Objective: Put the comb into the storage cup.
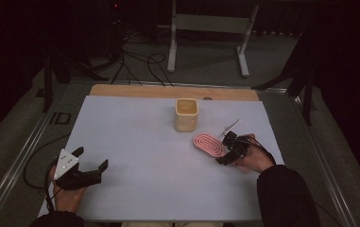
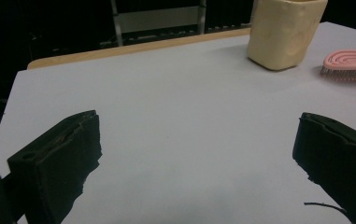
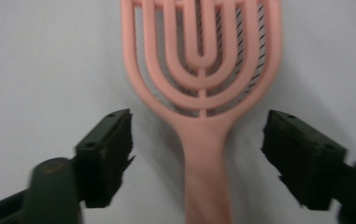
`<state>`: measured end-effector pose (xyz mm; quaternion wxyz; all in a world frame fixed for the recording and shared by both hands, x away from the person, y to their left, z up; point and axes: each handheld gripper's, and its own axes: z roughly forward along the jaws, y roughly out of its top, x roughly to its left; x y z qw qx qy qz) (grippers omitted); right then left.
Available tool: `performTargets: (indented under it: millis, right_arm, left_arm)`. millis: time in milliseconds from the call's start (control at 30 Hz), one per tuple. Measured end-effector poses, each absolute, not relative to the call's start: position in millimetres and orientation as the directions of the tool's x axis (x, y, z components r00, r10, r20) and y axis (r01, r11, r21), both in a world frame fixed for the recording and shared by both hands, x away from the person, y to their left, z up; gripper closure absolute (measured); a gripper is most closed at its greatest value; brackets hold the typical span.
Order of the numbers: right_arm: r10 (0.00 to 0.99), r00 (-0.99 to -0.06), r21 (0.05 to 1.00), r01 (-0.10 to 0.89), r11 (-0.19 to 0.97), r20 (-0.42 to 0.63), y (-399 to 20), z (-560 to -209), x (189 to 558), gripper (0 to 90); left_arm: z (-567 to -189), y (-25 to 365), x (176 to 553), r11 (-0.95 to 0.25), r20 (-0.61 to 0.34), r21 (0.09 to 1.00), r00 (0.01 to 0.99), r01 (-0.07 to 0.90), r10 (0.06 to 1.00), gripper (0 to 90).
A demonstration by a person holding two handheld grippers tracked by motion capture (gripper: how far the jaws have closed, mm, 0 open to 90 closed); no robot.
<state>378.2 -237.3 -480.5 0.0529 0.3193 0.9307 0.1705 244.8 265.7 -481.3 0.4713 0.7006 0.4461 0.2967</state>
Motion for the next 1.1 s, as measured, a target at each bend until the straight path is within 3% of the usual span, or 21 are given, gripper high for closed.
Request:
performTargets:
  millis: [300, 533, 1100]
  right_arm:
    - [0.606, -0.794, 0.297, 0.589, 0.751, 0.043, -238, -488, 382, 48.6]
    - [0.611, -0.791, 0.282, 0.596, 0.751, 0.045, -239, -491, 385, 59.0]
    - [0.611, -0.791, 0.272, 0.595, 0.756, 0.030, -238, -491, 384, 65.8]
  left_arm:
    - [-482, 266, 245, -0.158, -0.005, 0.925, 0.427, 0.346, 0.904, 1.7]
    - [-482, 265, 245, -0.157, -0.006, 0.925, 0.427, 0.347, 0.904, 1.7]
    - [-482, 265, 245, -0.161, -0.003, 0.924, 0.428, 0.347, 0.904, 1.7]
